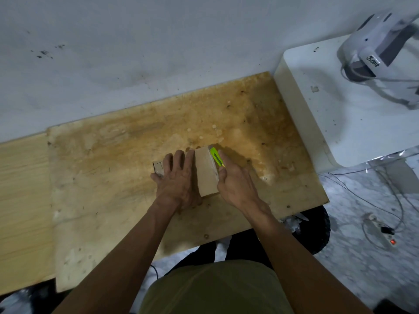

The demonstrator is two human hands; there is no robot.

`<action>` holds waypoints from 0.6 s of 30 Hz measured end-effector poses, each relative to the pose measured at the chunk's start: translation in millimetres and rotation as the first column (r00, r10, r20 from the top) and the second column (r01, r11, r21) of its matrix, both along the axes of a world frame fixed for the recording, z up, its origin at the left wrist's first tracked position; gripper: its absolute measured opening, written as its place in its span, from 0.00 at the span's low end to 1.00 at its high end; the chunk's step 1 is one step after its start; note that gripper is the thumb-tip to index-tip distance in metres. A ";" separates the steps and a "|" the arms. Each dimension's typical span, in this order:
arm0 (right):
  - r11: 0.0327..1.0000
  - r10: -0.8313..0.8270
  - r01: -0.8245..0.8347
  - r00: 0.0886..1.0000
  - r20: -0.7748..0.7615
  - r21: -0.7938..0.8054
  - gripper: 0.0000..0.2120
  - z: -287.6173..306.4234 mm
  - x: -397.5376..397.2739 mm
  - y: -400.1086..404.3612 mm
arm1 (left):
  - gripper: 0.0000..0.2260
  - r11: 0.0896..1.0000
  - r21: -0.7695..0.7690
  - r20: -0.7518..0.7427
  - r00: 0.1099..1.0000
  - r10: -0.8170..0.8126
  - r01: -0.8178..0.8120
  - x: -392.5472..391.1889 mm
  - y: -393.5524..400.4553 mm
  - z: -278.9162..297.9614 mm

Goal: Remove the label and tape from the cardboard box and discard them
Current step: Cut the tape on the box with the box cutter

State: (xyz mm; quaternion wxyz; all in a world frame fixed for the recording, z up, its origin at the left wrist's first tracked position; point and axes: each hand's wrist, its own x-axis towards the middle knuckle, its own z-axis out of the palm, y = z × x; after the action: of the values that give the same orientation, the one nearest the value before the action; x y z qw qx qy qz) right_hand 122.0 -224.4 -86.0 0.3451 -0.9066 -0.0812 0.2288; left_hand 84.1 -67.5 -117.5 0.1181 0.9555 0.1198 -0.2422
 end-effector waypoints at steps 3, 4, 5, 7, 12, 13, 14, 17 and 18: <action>1.000 0.003 -0.004 1.000 -0.011 -0.023 0.25 -0.5 0.1 1.4 | 0.62 1.000 0.005 0.000 1.000 -0.009 0.009 -0.5 0.5 0.1; 0.999 0.007 -0.007 1.000 -0.011 -0.033 0.26 -0.7 0.6 2.0 | 0.61 1.000 0.007 0.002 1.000 -0.012 0.012 -0.6 0.7 0.5; 0.999 0.013 -0.013 1.000 -0.008 -0.039 0.26 -1.0 1.0 2.6 | 0.61 1.000 0.006 0.001 1.000 -0.012 0.012 -0.7 0.7 0.7; 0.999 0.025 -0.025 1.000 0.002 -0.044 0.26 -0.9 0.6 3.6 | 0.60 1.000 -0.001 0.003 1.000 -0.012 0.012 -0.6 0.8 1.4; 0.999 0.011 -0.010 1.000 0.015 -0.037 0.26 2.9 -1.0 2.8 | 0.61 1.000 -0.004 0.014 1.000 -0.008 0.008 -1.2 2.1 -2.5; 0.999 0.007 -0.007 1.000 0.013 -0.033 0.26 3.4 -1.1 3.4 | 0.61 1.000 -0.002 0.016 1.000 -0.009 0.009 -1.4 2.3 -3.3; 0.999 0.006 -0.006 1.000 0.013 -0.033 0.26 3.1 -1.3 4.2 | 0.61 1.000 -0.002 0.019 1.000 -0.010 0.010 -1.4 2.4 -3.7; 0.997 0.022 -0.021 1.000 0.017 -0.072 0.27 0.9 -1.6 7.6 | 0.60 1.000 -0.009 0.021 1.000 -0.008 0.009 -1.3 2.1 -3.6; 0.996 0.032 -0.030 0.999 0.012 -0.087 0.28 0.6 -1.5 8.5 | 0.60 1.000 -0.008 0.023 1.000 -0.009 0.009 -1.3 1.9 -3.3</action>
State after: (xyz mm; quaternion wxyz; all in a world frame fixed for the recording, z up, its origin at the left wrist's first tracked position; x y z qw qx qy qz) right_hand 120.5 -215.8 -85.4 0.3010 -0.9210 -0.0875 0.2312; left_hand 82.9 -65.5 -120.8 0.1224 0.9583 0.1130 -0.2321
